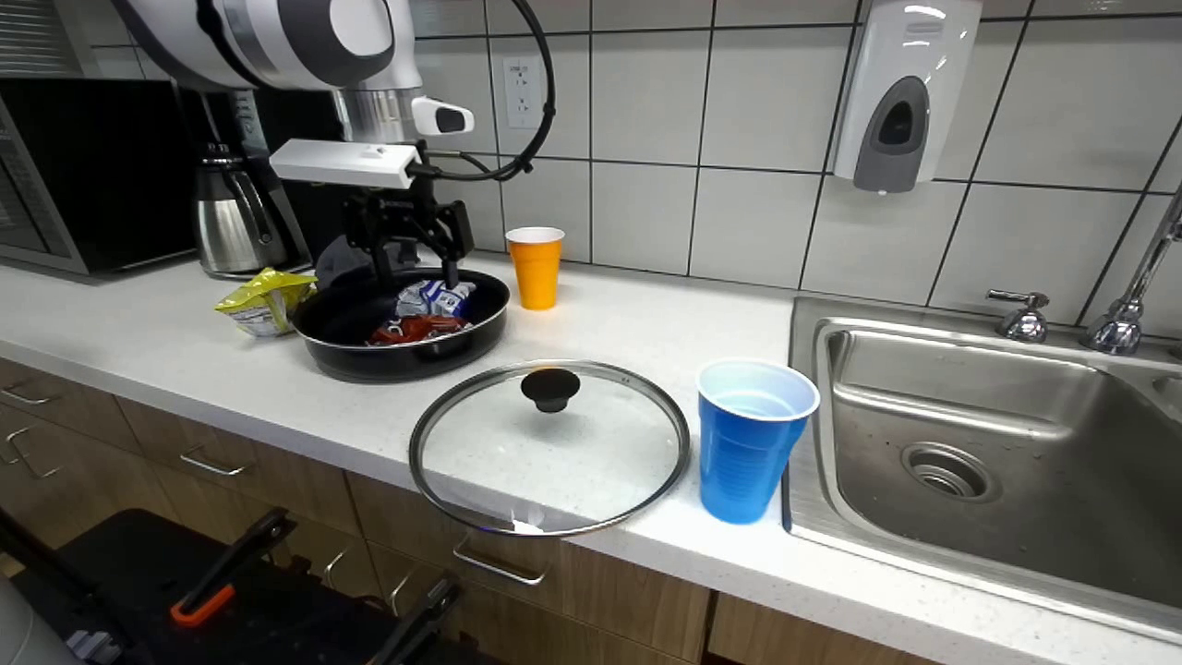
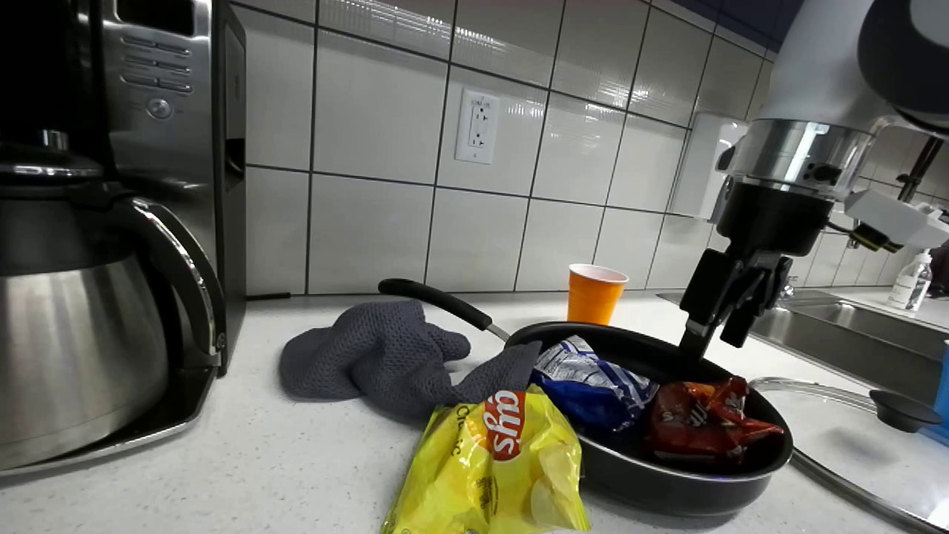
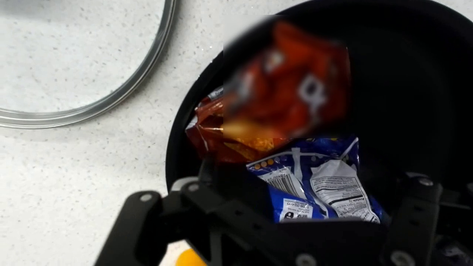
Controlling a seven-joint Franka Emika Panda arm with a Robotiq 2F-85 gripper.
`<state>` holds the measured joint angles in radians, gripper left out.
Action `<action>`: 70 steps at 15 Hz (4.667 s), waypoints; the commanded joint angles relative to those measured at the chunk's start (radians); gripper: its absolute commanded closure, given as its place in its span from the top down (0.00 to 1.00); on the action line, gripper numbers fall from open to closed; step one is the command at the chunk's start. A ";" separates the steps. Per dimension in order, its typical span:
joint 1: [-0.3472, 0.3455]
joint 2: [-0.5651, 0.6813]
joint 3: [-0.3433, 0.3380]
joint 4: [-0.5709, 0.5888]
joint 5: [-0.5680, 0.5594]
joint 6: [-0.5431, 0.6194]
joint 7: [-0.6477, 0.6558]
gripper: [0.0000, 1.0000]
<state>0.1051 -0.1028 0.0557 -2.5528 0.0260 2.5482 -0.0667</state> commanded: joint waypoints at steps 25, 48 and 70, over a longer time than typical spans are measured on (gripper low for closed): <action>0.136 -0.020 0.102 0.121 0.069 -0.030 -0.150 1.00; 0.210 0.009 0.159 0.103 0.063 -0.005 -0.350 1.00; 0.208 0.138 0.194 0.232 0.035 -0.051 -0.480 1.00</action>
<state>0.3270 -0.0090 0.2314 -2.3844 0.0707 2.5440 -0.4852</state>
